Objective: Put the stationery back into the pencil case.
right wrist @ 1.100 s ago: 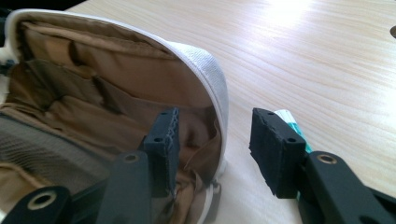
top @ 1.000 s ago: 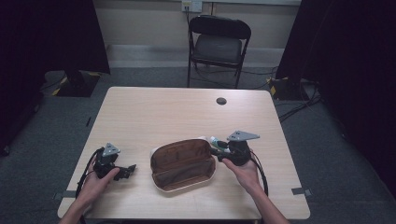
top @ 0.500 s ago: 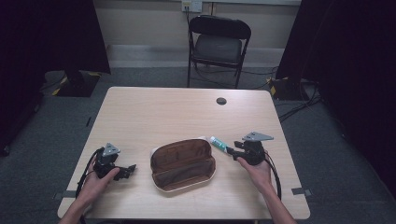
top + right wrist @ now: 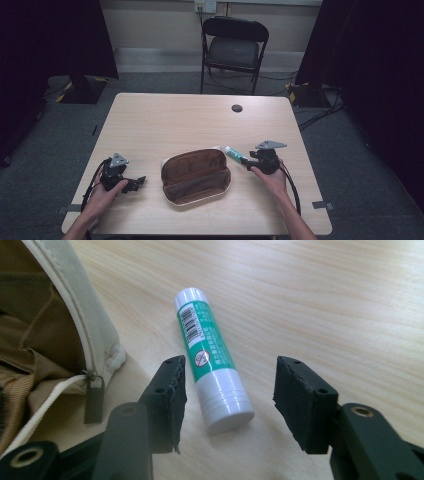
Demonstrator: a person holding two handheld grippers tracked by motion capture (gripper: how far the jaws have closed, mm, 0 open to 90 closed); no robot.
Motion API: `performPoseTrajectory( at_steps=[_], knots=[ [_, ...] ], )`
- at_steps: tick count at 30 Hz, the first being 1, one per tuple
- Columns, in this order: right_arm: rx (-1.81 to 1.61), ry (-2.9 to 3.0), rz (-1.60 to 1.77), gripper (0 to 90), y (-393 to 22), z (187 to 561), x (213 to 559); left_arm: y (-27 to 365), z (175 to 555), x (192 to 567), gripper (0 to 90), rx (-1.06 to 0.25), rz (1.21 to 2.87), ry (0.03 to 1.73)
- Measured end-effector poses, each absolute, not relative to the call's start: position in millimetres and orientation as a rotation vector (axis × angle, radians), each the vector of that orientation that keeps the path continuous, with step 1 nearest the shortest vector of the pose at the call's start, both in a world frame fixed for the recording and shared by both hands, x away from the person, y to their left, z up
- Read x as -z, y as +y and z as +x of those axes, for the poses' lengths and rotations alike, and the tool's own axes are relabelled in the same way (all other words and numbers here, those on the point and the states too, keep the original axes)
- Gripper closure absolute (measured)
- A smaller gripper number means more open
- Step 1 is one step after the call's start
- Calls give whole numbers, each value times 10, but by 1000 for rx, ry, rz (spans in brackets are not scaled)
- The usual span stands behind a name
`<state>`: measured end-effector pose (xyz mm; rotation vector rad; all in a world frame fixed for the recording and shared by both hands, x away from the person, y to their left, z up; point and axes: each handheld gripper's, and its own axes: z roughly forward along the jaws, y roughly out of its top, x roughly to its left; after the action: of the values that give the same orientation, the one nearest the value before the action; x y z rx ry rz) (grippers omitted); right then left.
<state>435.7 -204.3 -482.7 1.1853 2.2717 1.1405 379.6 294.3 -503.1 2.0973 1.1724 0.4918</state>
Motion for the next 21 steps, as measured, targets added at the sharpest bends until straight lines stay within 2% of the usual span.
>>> performPoseTrajectory(
  at_steps=[7, 10, 21],
  knots=[
    [-1099, 2295, 1168, 471, -1984, 4388, 4896, 2943, 3796, 5031, 0, -492, 2098, 1172],
    [-1066, 2315, 1155, 536, -1946, 4399, 4941, 2943, 3796, 5031, 0, -492, 2097, 1172],
    [-1047, 2300, 1136, 636, -1904, 4360, 4964, 2943, 3796, 5031, 0, -492, 2098, 1172]
  ],
)
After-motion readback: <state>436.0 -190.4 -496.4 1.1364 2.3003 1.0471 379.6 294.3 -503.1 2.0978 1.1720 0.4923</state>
